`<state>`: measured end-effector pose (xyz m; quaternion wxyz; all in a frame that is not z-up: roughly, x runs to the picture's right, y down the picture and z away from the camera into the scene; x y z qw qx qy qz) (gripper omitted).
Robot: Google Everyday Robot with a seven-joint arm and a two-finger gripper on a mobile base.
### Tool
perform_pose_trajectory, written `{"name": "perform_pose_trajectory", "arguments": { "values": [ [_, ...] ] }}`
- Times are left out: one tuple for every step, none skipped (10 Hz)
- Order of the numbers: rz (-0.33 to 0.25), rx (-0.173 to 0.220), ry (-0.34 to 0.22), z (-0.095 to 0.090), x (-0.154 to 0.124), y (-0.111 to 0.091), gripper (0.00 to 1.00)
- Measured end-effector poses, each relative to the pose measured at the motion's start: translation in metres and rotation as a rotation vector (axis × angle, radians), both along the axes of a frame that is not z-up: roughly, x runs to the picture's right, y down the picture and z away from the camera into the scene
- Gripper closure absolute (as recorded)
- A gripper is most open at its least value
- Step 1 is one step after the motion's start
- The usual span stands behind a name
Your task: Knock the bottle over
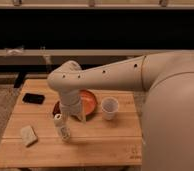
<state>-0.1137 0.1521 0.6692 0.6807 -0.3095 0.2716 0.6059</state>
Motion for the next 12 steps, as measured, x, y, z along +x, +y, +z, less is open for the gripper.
{"name": "perform_pose_trajectory", "arguments": {
  "values": [
    [-0.009, 0.001, -0.022, 0.003, -0.015, -0.002, 0.35],
    [-0.019, 0.000, -0.033, 0.005, -0.023, -0.003, 0.35],
    [-0.035, 0.005, -0.044, 0.010, -0.033, -0.007, 0.35],
    [-0.053, 0.011, -0.053, 0.017, -0.044, -0.011, 0.35],
    [-0.065, 0.015, -0.065, 0.020, -0.053, -0.013, 0.35],
    [-0.075, 0.021, -0.079, 0.025, -0.062, -0.018, 0.35],
    [-0.083, 0.028, -0.090, 0.028, -0.067, -0.021, 0.35],
    [-0.086, 0.033, -0.098, 0.030, -0.070, -0.024, 0.35],
    [-0.085, 0.039, -0.107, 0.032, -0.069, -0.027, 0.35],
    [-0.065, 0.057, -0.124, 0.035, -0.061, -0.033, 0.35],
    [-0.043, 0.075, -0.146, 0.036, -0.056, -0.038, 0.35],
    [-0.018, 0.098, -0.168, 0.035, -0.049, -0.044, 0.35]
  ]
}}
